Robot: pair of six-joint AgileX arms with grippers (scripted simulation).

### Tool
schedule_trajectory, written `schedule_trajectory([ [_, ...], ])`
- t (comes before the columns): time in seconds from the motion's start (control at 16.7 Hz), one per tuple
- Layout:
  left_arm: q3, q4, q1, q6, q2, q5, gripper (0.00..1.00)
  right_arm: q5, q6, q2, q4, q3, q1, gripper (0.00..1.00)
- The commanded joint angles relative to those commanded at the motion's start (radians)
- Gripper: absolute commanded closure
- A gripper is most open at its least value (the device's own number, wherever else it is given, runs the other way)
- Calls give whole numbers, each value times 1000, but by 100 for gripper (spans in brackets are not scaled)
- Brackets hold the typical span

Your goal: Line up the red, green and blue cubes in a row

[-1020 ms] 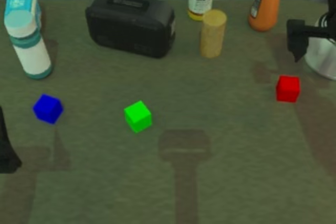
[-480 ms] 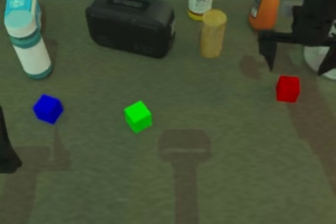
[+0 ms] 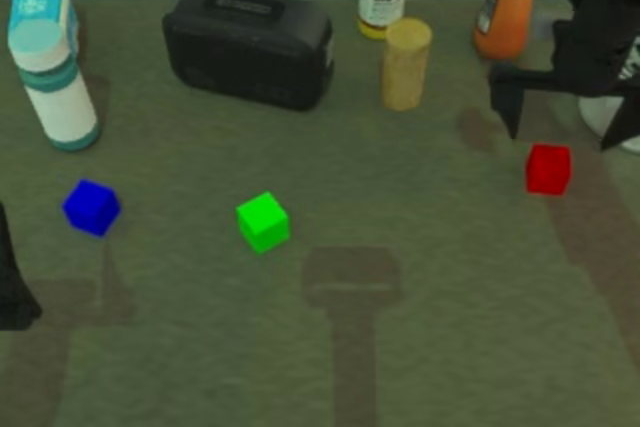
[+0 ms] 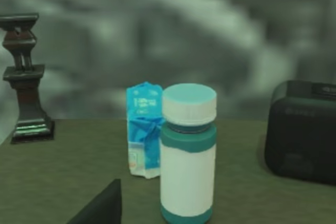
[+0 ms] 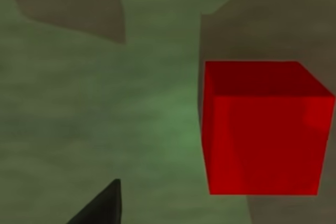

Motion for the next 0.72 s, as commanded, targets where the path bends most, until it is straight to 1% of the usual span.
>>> schedule_trajectory([
  [0.36, 0, 0, 0, 0, 0, 0, 0, 1, 4, 79, 228, -139, 4, 0],
  [0.66, 0, 0, 0, 0, 0, 0, 0, 1, 5, 88, 246, -153, 4, 0],
  [0.72, 0, 0, 0, 0, 0, 0, 0, 1, 5, 88, 246, -153, 4, 8],
])
